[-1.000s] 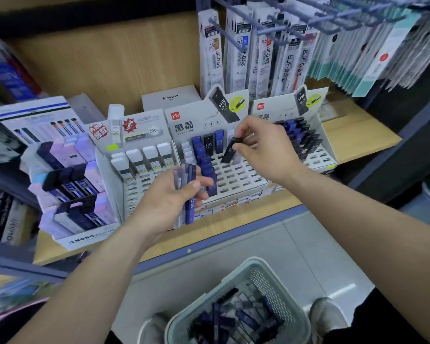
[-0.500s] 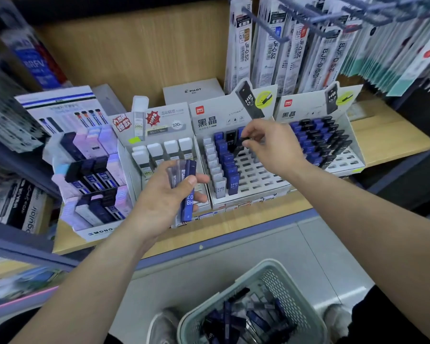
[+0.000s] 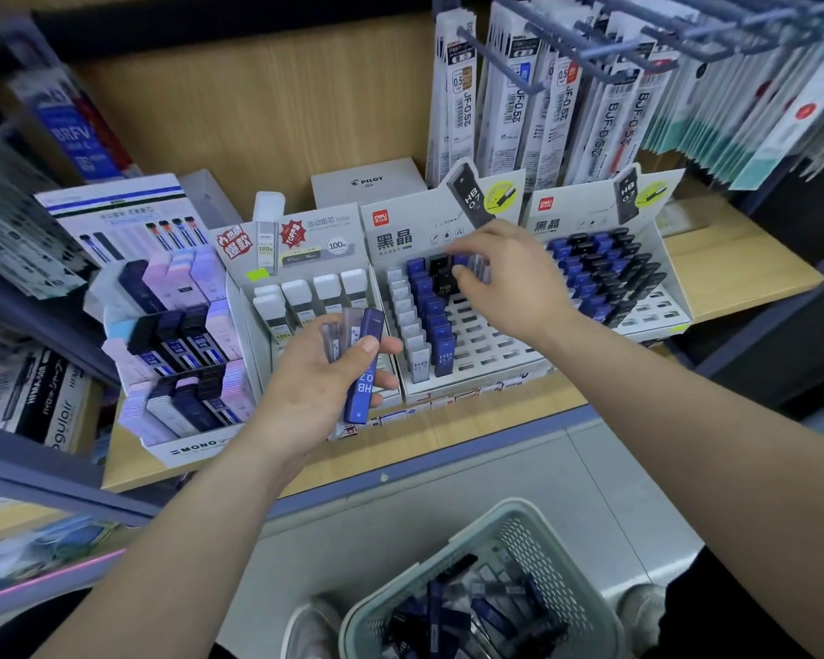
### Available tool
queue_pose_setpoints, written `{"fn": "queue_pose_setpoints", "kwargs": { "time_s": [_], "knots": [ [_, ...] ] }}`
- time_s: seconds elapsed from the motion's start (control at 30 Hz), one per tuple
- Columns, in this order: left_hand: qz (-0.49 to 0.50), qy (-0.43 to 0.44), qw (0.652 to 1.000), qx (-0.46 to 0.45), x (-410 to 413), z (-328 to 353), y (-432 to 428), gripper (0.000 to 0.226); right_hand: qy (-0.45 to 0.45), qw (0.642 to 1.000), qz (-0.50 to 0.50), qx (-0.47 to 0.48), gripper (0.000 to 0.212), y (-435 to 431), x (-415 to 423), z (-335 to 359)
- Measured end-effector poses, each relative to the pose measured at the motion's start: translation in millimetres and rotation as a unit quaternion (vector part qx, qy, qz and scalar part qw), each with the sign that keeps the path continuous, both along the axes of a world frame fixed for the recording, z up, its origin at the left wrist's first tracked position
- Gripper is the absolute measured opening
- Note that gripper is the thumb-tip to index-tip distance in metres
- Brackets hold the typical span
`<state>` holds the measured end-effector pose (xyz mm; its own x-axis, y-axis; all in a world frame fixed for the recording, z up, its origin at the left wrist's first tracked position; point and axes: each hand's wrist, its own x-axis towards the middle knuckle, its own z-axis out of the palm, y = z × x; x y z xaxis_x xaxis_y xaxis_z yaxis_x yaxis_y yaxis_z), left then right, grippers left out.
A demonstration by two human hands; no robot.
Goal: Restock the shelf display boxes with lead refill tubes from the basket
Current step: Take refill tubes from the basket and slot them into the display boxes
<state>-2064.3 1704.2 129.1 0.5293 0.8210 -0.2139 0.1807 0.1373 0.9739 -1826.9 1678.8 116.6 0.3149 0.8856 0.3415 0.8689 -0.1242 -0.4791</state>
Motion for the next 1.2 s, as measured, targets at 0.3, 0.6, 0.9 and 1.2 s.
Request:
{"fn": "queue_pose_setpoints", "kwargs": {
  "time_s": [0.3, 0.6, 0.9, 1.2],
  "knots": [
    [-0.023, -0.035, 0.999, -0.012, 16.9, 0.8, -9.5, 0.029, 0.319, 0.935, 0.147, -0.055, 0.011, -41.6, -53.0, 22.8],
    [-0.024, -0.019, 0.999, 0.015, 24.6, 4.8, -12.9, 0.024, 0.430, 0.898, 0.086, -0.032, 0.011, -55.9, -35.6, 31.1],
    [0.078, -0.014, 0.997, 0.014, 26.6, 5.5, -8.7, 0.028, 0.398, 0.907, 0.077, -0.110, 0.005, -72.9, -23.6, 25.1],
    [0.054, -0.002, 0.998, 0.033, 33.8, 6.5, -19.1, 0.028, 0.405, 0.898, 0.130, -0.115, 0.039, -74.1, -41.1, 23.1]
  ]
}}
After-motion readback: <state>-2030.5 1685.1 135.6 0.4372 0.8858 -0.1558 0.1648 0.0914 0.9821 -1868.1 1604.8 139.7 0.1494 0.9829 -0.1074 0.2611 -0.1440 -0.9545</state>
